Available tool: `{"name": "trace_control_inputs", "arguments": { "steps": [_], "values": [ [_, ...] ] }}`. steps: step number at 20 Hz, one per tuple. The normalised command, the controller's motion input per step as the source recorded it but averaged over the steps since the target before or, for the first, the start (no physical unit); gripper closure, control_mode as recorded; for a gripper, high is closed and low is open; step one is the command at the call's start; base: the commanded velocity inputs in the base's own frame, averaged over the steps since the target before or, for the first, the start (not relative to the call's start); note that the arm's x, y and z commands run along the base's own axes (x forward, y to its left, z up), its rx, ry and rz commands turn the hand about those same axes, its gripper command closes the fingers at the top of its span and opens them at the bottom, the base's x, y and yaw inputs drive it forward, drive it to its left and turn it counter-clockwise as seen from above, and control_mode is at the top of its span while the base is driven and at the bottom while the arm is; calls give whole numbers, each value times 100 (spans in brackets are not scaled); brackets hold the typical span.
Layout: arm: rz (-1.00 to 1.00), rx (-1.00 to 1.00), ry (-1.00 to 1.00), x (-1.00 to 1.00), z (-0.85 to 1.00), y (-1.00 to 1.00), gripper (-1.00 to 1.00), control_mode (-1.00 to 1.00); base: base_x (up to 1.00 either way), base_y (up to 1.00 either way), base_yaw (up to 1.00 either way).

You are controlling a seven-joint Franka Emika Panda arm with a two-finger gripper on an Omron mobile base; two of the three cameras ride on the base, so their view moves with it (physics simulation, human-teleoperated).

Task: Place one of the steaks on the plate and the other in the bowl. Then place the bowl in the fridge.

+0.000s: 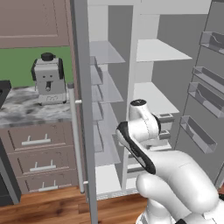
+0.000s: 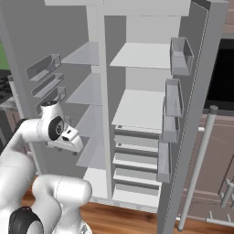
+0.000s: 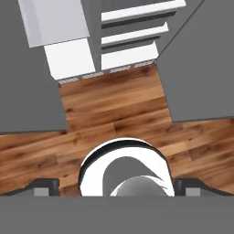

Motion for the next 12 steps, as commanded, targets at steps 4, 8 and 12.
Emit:
{"name": "trace_control_inputs", "arguments": {
  "steps": [4, 8, 12],
  "values": [
    [0, 4, 10, -6, -1, -4, -100, -100, 0, 0, 0],
    [3, -1, -1, -52, 12, -26, -100, -100, 0, 0, 0],
    [3, -2, -17, -29, -22, -89, -100, -100, 0, 0, 0]
  ]
}}
